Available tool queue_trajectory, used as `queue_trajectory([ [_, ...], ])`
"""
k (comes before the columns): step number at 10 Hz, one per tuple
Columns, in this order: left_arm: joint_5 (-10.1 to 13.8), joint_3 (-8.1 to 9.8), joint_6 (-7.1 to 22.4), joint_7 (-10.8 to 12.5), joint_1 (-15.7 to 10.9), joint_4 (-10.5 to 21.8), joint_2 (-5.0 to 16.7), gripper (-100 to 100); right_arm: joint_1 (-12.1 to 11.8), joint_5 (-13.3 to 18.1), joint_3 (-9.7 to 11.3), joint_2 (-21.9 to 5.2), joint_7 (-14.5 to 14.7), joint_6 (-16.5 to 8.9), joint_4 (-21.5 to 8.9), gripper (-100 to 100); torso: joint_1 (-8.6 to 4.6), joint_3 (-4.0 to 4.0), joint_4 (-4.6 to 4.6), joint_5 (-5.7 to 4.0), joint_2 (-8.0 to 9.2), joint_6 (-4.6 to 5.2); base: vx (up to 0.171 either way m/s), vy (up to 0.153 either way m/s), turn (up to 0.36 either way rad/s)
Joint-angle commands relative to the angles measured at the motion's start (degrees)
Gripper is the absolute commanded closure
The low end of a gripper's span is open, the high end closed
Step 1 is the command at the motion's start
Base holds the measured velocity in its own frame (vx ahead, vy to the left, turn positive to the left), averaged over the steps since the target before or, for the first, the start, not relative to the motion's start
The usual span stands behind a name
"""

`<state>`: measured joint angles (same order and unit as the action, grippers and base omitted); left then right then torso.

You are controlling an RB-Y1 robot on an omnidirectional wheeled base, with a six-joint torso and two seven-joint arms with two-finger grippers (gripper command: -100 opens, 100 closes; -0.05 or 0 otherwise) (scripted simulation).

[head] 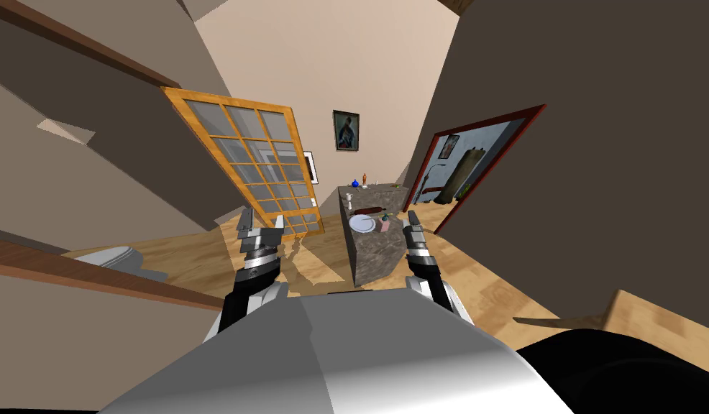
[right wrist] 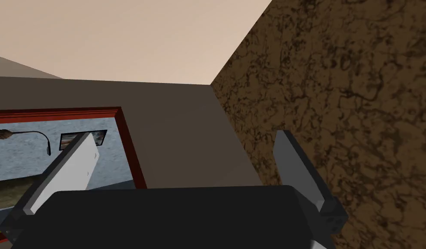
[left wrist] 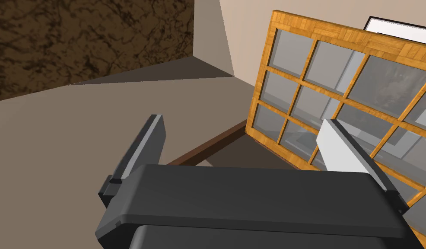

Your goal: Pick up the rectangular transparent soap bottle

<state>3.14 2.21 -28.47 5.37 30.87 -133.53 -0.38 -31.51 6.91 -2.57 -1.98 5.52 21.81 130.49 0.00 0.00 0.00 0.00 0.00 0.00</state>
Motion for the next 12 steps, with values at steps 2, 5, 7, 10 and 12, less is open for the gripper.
queue_trajectory([
  [2, 0.0, 0.0, 0.0, 0.0, 0.0, 0.0, 0.0, 0, -0.6, 3.5, -1.2, -2.9, 3.0, -0.4, -0.8, -100, -0.13, 0.04, 0.01, -0.02, 0.07, 0.0, -0.027, -0.045, 0.01],
  [5, 0.0, 0.0, 0.0, 0.0, 0.0, 0.0, 0.0, 0, -1.3, 8.1, -2.7, -5.7, 7.0, -0.8, -1.9, -100, -0.25, 0.08, 0.03, -0.06, 0.14, 0.0, -0.034, -0.059, 0.021],
  [7, 0.0, 0.0, 0.0, 0.0, 0.0, 0.0, 0.0, 0, -1.8, 11.5, -3.9, -7.9, 10.3, -1.2, -2.8, -100, -0.26, 0.08, 0.03, -0.06, 0.14, 0.0, -0.033, -0.058, 0.031],
  [10, 0.0, 0.0, 0.0, 0.0, 0.0, 0.0, 0.0, 0, -2.3, 16.1, -5.2, -10.3, 14.3, -1.5, -3.9, -100, -0.19, 0.04, 0.02, -0.05, 0.07, 0.0, -0.019, -0.045, 0.03],
  [12, 0.0, 0.0, 0.0, 0.0, 0.0, 0.0, 0.0, 0, -2.5, 18.3, -5.9, -11.5, 16.4, -1.7, -4.4, -100, -0.23, 0.06, 0.02, -0.05, 0.1, 0.0, -0.026, -0.047, 0.039],
])
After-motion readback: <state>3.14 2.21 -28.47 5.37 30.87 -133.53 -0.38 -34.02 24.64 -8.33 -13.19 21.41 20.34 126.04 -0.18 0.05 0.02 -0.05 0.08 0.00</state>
